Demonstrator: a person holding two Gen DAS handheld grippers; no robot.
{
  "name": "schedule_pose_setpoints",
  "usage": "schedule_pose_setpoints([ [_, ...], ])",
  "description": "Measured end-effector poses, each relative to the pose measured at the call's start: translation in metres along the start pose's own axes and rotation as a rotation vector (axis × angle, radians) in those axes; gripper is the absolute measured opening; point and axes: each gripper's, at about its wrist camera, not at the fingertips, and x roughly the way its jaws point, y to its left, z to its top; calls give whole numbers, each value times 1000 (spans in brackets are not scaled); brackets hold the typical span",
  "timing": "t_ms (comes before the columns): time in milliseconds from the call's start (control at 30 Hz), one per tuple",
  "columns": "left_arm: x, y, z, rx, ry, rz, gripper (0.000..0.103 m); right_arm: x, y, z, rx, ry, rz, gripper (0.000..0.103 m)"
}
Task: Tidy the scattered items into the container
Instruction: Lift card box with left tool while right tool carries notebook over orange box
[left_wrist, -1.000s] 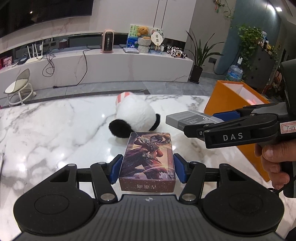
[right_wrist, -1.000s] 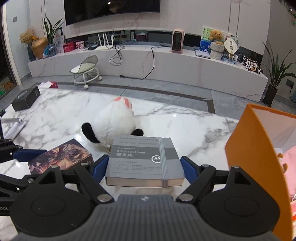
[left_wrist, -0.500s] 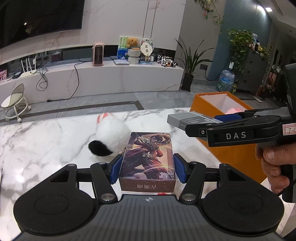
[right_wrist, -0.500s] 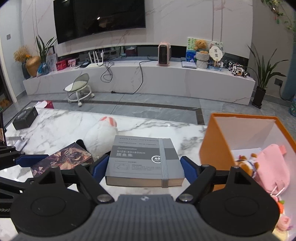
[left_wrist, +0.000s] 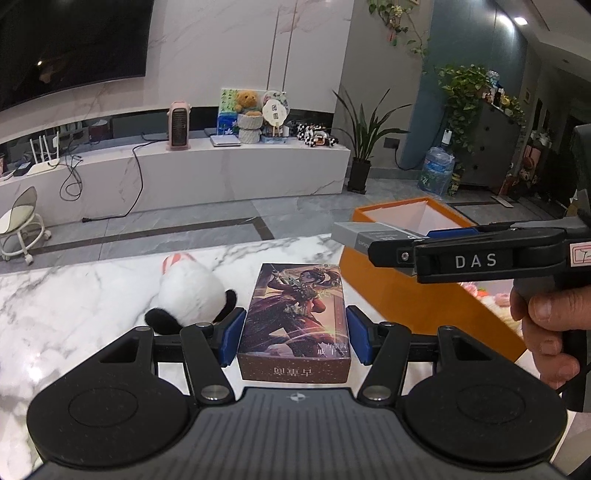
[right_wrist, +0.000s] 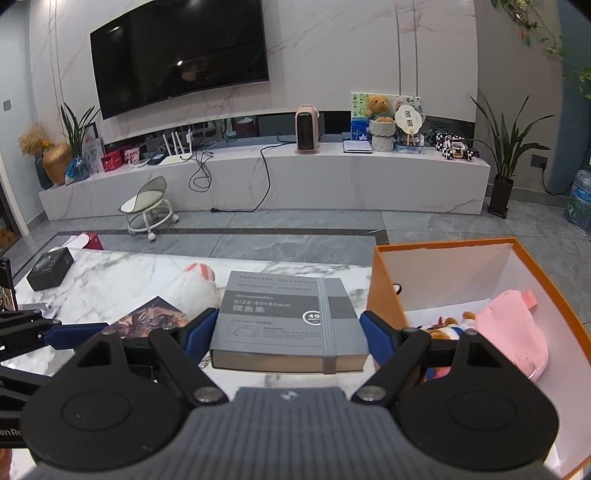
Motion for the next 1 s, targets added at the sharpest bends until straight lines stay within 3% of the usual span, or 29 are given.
schedule_pose_setpoints([
  [1000, 12, -60, 27, -25, -76, -140, 68, -58, -68, 6, 133, -92, -106, 84],
])
